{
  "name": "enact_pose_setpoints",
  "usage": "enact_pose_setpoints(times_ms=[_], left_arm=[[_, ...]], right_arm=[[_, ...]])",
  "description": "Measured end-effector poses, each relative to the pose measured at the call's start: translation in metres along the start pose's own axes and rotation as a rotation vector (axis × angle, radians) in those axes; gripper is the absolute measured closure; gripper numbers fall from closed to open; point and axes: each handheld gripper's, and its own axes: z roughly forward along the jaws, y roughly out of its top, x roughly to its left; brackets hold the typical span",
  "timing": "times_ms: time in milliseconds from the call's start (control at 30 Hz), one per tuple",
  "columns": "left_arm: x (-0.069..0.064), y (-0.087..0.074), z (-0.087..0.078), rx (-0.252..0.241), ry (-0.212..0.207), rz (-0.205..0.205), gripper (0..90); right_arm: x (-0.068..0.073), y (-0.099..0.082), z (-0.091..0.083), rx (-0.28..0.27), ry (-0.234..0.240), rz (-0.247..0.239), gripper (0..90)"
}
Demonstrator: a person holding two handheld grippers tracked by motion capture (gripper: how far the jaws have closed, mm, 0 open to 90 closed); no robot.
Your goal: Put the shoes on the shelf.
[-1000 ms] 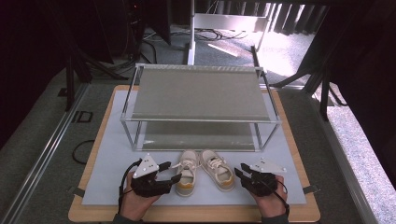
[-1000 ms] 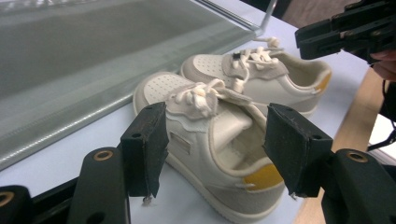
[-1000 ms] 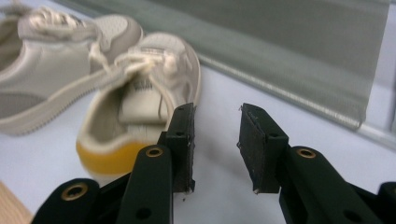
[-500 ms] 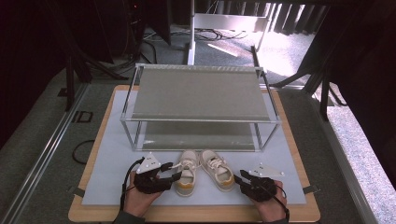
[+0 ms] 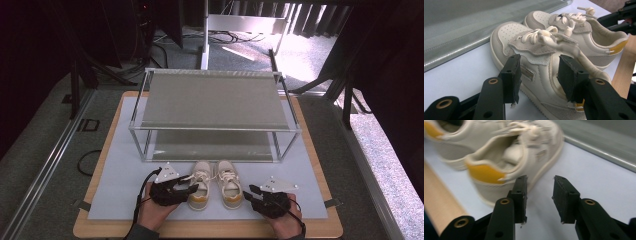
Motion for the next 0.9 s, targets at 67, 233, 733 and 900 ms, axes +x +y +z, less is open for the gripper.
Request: enact_pose_setpoints(times_ms=[67, 233, 733, 900], left_arm=[[0.0, 0.0, 0.001, 0.001, 0.004, -0.005, 52.7], [0.0, 0.0, 0.001, -0.002, 0.003, -0.021, 53.3], [-0.006, -0.001, 0.009, -0.005, -0.023, -0.028, 52.9], [-0.006, 0.0, 0.009, 0.004, -0.021, -0.024, 52.5]], right_arm=[[-0.003, 0.002, 0.003, -0.005, 0.001, 0.014, 64.1], [-0.006, 0.007, 0.014, 0.001, -0.004, 0.026, 63.7], [0.001, 0.01, 0.024, 0.016, 0.044, 0.008, 64.4], [0.003, 0.011, 0.024, 0.029, 0.04, 0.005, 63.8]])
